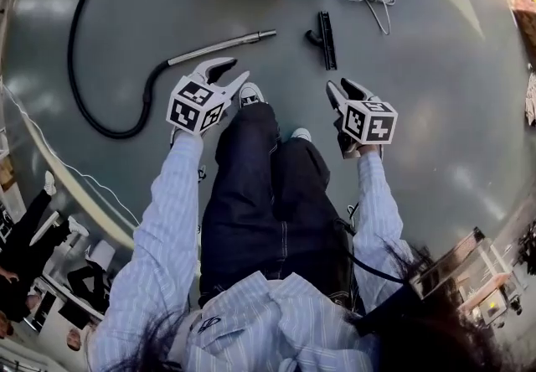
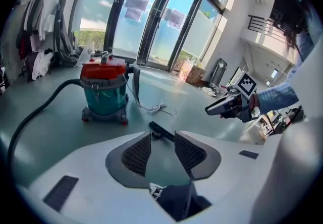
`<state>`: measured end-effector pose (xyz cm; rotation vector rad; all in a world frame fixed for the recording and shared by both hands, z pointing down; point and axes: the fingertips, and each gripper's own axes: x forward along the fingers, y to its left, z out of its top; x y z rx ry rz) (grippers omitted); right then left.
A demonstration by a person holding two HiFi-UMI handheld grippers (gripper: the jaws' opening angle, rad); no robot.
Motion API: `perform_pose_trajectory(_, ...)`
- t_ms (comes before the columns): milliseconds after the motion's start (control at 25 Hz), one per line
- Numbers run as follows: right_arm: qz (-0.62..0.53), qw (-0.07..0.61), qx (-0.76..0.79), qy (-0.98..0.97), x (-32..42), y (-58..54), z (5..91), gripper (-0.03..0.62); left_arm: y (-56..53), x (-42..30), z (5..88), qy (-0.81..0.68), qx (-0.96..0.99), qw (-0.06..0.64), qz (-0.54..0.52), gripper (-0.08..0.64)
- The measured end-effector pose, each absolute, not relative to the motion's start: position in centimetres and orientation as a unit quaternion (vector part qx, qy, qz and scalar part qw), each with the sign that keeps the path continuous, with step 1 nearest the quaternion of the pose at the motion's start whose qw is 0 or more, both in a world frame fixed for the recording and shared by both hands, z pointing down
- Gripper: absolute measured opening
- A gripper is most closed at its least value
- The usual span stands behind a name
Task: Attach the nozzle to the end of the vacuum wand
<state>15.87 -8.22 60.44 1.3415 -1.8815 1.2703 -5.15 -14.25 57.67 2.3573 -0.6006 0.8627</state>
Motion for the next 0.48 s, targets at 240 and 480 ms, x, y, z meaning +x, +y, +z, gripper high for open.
perform_pose_trajectory(240,0.451,0.29,0.497,-0.682,17.4,-12.7,75.5,0.187,-19.4,-7.8,74.4,-0.223,0.861,0.268,0.37,0.124)
perform_pose_trajectory(480,0.403,0.358,0.497,-0.68,20.0,-16.0,87.8,0.239,-21.8,-8.2,87.8,-0.198,0.858,0.224,0.418,0.139)
